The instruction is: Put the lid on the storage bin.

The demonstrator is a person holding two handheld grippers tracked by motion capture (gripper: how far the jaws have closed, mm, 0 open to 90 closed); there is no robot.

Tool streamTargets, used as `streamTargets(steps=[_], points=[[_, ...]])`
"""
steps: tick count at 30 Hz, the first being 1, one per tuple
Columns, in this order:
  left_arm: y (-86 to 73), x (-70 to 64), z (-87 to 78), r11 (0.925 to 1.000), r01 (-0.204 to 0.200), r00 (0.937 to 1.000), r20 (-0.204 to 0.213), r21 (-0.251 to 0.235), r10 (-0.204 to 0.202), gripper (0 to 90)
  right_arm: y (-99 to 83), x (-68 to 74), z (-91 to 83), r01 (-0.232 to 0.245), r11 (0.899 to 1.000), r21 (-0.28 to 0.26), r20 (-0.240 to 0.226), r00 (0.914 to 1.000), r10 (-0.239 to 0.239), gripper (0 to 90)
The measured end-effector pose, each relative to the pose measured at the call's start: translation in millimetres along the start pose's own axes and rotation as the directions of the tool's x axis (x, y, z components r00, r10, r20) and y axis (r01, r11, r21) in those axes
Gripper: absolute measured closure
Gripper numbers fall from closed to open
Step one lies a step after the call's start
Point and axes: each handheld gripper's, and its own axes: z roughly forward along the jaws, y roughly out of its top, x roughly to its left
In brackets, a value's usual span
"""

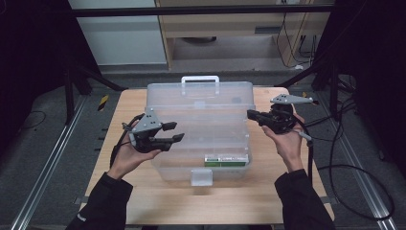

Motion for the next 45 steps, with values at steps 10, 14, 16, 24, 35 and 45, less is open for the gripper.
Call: streamTargets(steps=[10, 14, 16, 24, 35, 45], points=[[-14.3, 11.0, -17.5, 0.9946, 0.093, 0.9923, -0.078, -0.044, -0.097, 53.7, -12.0, -0.6, -3.5, -0.016, 1.0, 0.001, -0.013, 0.9998, 0.016, 90.0], [-20.7, 13.5, -23.7, 0.9928, 0.111, 0.9865, -0.116, -0.045, -0.115, 58.1, -14.4, 0.8, -4.8, -0.007, 1.0, 0.003, -0.013, 0.9999, 0.007, 90.0], [-23.9, 15.0, -26.1, 0.9915, 0.121, 0.9827, -0.135, -0.048, -0.127, 61.4, -16.2, 1.7, -5.6, -0.006, 1.0, 0.006, -0.015, 0.9999, 0.006, 90.0], [-34.8, 22.3, -28.9, 0.9829, 0.181, 0.9655, -0.184, -0.033, -0.184, 76.5, -21.4, 4.9, -8.1, 0.008, 1.0, 0.019, -0.01, 0.9999, -0.007, 90.0], [-44.4, 25.7, -34.1, 0.9788, 0.204, 0.9482, -0.246, -0.012, -0.201, 86.0, -25.1, 10.2, -10.7, 0.026, 0.999, 0.028, -0.017, 0.9995, -0.025, 90.0], [-48.1, 23.3, -36.2, 0.9786, 0.206, 0.9478, -0.249, -0.001, -0.2, 87.6, -31.8, 16.8, -15.0, 0.064, 0.996, 0.067, 0.004, 0.9979, -0.064, 89.8]])
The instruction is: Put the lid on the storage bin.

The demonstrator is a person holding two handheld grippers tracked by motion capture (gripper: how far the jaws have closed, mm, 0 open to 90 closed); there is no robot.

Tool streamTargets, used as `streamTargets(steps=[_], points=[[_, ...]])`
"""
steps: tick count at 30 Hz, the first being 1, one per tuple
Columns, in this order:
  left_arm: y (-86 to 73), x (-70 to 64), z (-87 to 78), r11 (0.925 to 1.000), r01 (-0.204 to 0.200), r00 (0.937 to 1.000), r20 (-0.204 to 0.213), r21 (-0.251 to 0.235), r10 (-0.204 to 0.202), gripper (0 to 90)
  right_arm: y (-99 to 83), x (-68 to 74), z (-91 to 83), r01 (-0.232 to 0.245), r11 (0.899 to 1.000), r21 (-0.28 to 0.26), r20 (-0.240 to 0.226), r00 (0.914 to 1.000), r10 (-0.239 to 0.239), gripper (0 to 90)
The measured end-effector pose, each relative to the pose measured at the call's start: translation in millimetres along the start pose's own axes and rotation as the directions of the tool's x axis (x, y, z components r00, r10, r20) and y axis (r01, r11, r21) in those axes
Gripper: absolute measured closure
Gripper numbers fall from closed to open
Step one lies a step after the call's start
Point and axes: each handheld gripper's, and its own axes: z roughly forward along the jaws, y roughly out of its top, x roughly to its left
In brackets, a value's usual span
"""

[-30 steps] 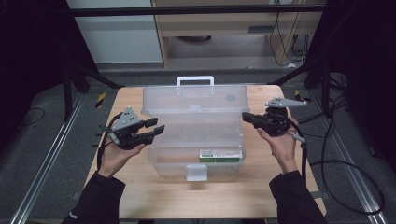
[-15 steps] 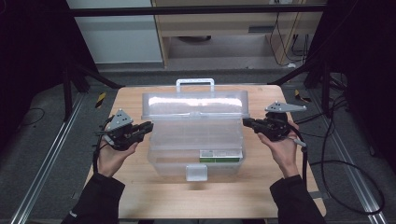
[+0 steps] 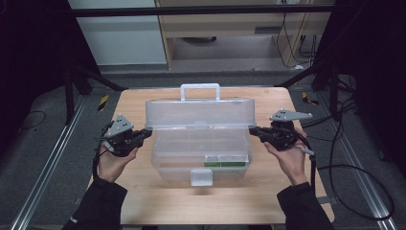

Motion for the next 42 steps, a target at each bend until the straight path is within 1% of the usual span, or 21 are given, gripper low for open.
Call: streamTargets(steps=[4, 5, 8, 10, 11, 14, 20, 21, 24, 28, 30, 31, 33, 34, 38, 42], points=[[-3.1, -2.2, -0.3, 0.9999, -0.005, 1.0, 0.001, 0.011, 0.005, 87.4, -5.3, 1.6, -2.9, 0.01, 1.0, 0.016, 0.008, 0.9999, -0.01, 89.6], [-4.6, -3.2, -0.4, 0.9997, -0.012, 0.9999, -0.001, 0.021, 0.012, 87.4, -5.3, 1.6, -2.9, 0.01, 1.0, 0.016, 0.008, 0.9999, -0.01, 89.6], [-9.2, -5.9, -0.4, 0.9988, -0.027, 0.9996, -0.011, 0.04, 0.027, 87.0, -10.3, 4.0, -3.4, 0.022, 0.999, 0.04, 0.015, 0.9996, -0.022, 89.0], [-11.9, -6.4, -0.1, 0.9981, -0.032, 0.9994, -0.011, 0.053, 0.032, 86.9, -12.2, 5.0, -3.5, 0.024, 0.999, 0.043, 0.017, 0.9995, -0.025, 88.8], [-12.7, -6.6, 0.1, 0.9977, -0.036, 0.9993, -0.009, 0.058, 0.036, 86.9, -14.2, 5.8, -3.2, 0.027, 0.998, 0.053, 0.016, 0.9995, -0.028, 88.6], [-16.4, -8.0, 0.9, 0.9971, -0.039, 0.9992, -0.01, 0.065, 0.04, 86.6, -17.1, 7.0, -3.0, 0.031, 0.997, 0.068, 0.029, 0.9991, -0.033, 88.6], [-21.0, -10.2, 0.6, 0.9952, -0.046, 0.9988, -0.012, 0.086, 0.048, 86.3, -22.9, 8.7, -2.5, 0.033, 0.996, 0.084, 0.036, 0.9987, -0.036, 88.6], [-22.6, -11.4, 0.9, 0.9941, -0.055, 0.9982, -0.019, 0.093, 0.057, 86.1, -25.7, 8.7, -3.3, 0.041, 0.996, 0.085, 0.037, 0.9984, -0.044, 88.2], [-25.8, -11.8, 1.9, 0.993, -0.059, 0.9976, -0.03, 0.103, 0.062, 85.7, -28.0, 8.5, -3.6, 0.045, 0.995, 0.094, 0.039, 0.9981, -0.049, 87.8], [-31.7, -10.2, 0.7, 0.9934, -0.047, 0.9983, -0.028, 0.105, 0.05, 84.8, -33.0, 9.8, -2.8, 0.048, 0.993, 0.111, 0.047, 0.9975, -0.053, 87.8], [-34.5, -10.6, 0.1, 0.9922, -0.054, 0.9979, -0.031, 0.112, 0.058, 84.9, -35.9, 10.2, -2.6, 0.048, 0.992, 0.118, 0.051, 0.9972, -0.054, 87.9], [-35.2, -11.0, 0.4, 0.9924, -0.051, 0.998, -0.03, 0.112, 0.055, 85.0, -38.0, 10.4, -2.8, 0.048, 0.991, 0.121, 0.049, 0.9973, -0.054, 88.1], [-37.2, -11.3, 1.0, 0.99, -0.062, 0.9973, -0.031, 0.126, 0.067, 84.8, -41.4, 10.5, -3.6, 0.045, 0.991, 0.123, 0.047, 0.9976, -0.051, 88.1], [-38.2, -10.8, 1.5, 0.989, -0.062, 0.9974, -0.029, 0.135, 0.066, 84.7, -42.7, 10.5, -4.3, 0.046, 0.991, 0.124, 0.045, 0.9976, -0.052, 88.2], [-41.8, -9.7, 3.9, 0.9866, -0.053, 0.9974, -0.04, 0.155, 0.06, 84.7, -47.4, 10.0, -4.2, 0.043, 0.99, 0.133, 0.042, 0.9979, -0.049, 88.3], [-45.6, -3.7, 5.8, 0.9861, -0.037, 0.9976, -0.052, 0.162, 0.046, 83.6, -51.3, 9.9, 0.8, 0.047, 0.985, 0.168, 0.051, 0.9971, -0.056, 88.4]])
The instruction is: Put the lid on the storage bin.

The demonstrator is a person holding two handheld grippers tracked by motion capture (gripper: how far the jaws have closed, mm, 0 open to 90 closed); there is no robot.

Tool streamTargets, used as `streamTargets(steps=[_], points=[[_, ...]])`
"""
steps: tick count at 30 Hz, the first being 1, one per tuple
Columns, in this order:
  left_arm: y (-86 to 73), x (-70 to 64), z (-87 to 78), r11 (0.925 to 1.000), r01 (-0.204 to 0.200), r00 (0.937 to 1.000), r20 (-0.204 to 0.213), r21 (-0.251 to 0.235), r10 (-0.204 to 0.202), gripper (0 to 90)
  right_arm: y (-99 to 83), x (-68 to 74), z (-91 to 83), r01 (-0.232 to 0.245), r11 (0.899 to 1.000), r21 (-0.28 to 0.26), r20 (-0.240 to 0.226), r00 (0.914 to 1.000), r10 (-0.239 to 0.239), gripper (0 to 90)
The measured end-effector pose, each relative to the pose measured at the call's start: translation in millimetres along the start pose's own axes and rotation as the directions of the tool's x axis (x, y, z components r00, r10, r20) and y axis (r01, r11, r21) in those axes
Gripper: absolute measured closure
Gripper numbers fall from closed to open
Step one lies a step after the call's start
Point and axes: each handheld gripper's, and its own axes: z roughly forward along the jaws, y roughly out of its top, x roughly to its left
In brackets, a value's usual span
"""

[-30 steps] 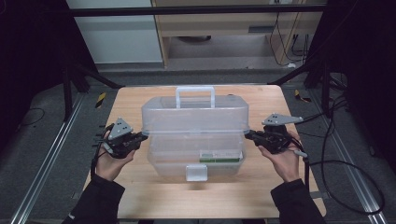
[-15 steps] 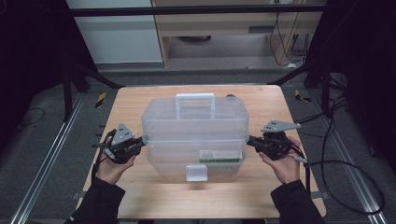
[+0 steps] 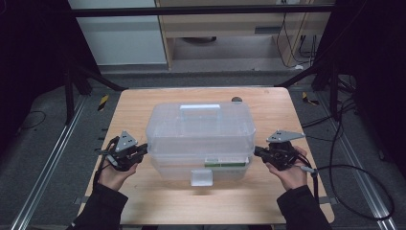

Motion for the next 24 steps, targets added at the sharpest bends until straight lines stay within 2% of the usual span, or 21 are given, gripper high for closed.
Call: streamTargets(steps=[3, 5, 7, 11, 14, 17, 19, 22, 24], points=[[-3.6, 4.9, 2.4, 0.9999, 0.015, 0.9998, -0.013, -0.002, -0.015, 82.5, -3.0, -2.8, 4.6, -0.003, 0.999, 0.037, 0.02, 0.9998, 0.002, 88.2], [-7.2, 9.1, 4.7, 0.9996, 0.029, 0.9991, -0.032, 0.003, -0.029, 81.4, -6.4, -8.7, 6.2, -0.025, 0.999, 0.029, 0.009, 0.9996, 0.025, 88.1], [-11.2, 13.3, 7.8, 0.9991, 0.042, 0.9977, -0.053, 0.008, -0.042, 79.3, -10.2, -14.8, 6.8, -0.025, 0.999, 0.041, 0.053, 0.9983, 0.023, 87.2], [-21.3, 23.4, 15.2, 0.9955, 0.092, 0.9923, -0.084, 0.02, -0.09, 72.7, -20.3, -29.9, 7.8, -0.072, 0.997, 0.032, 0.1, 0.9927, 0.068, 82.5], [-30.7, 32.8, 21.5, 0.9898, 0.14, 0.9848, -0.107, 0.024, -0.137, 64.9, -26.6, -39.0, 10.7, -0.098, 0.995, 0.014, 0.134, 0.9865, 0.095, 76.1], [-39.0, 40.5, 25.8, 0.9872, 0.158, 0.9763, -0.153, 0.02, -0.153, 54.6, -31.9, -46.5, 14.2, -0.097, 0.995, 0.033, 0.173, 0.9808, 0.09, 69.2], [-44.0, 45.9, 28.0, 0.9852, 0.17, 0.9715, -0.17, 0.018, -0.165, 47.0, -35.6, -51.4, 15.9, -0.116, 0.992, 0.044, 0.189, 0.9762, 0.105, 63.9], [-50.6, 53.8, 29.2, 0.9784, 0.207, 0.9592, -0.199, 0.011, -0.2, 40.5, -40.7, -59.0, 17.0, -0.143, 0.988, 0.056, 0.22, 0.967, 0.128, 56.1], [-53.7, 57.6, 29.7, 0.9758, 0.218, 0.9534, -0.216, 0.013, -0.21, 37.8, -43.4, -62.8, 17.0, -0.156, 0.986, 0.056, 0.236, 0.9617, 0.139, 52.2]])
